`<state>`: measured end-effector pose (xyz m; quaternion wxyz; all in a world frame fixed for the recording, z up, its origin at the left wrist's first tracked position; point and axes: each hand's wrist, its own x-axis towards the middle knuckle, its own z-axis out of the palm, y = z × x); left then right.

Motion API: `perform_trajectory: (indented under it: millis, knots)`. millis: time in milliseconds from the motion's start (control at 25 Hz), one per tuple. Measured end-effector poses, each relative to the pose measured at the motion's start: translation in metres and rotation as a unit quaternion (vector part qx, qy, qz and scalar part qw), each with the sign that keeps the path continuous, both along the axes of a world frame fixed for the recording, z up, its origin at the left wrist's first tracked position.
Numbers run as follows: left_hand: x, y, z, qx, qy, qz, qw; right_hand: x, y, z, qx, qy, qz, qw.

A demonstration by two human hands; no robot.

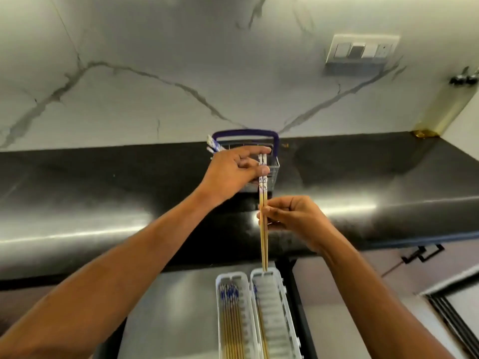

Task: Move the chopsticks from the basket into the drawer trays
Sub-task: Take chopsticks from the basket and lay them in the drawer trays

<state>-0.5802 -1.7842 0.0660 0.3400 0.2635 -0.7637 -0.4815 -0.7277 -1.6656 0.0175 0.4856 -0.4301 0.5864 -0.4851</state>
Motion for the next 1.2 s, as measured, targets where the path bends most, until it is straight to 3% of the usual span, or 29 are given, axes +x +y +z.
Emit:
perform_trajectory:
  millis: [120,320,440,520,800,960,1200]
  knots:
    - [-0.002,0.022,-0.072,0.096,0.014,-0.029,0.995,0.003,0.031,-0.056,0.077,-0.006,-0.013,0.997]
    - [0.003,0.058,-0.164,0.228,-0.057,-0.028,0.972,0.012,0.066,-0.141,0.172,0.011,-0.027,0.985]
    - [0.019,0.067,-0.201,0.242,-0.135,0.002,0.961,0.015,0.076,-0.196,0.234,0.033,-0.058,0.970]
    - [0.034,0.066,-0.221,0.257,-0.141,0.027,0.956,0.019,0.079,-0.227,0.262,0.049,-0.065,0.962]
    - [0.070,0.067,-0.236,0.310,-0.110,0.094,0.940,0.037,0.081,-0.279,0.383,0.201,-0.057,0.900]
    - [0.073,0.069,-0.238,0.327,-0.102,0.109,0.933,0.047,0.072,-0.289,0.431,0.242,-0.087,0.865]
    - [0.075,0.069,-0.229,0.353,-0.065,0.117,0.926,0.061,0.058,-0.294,0.434,0.260,-0.072,0.860]
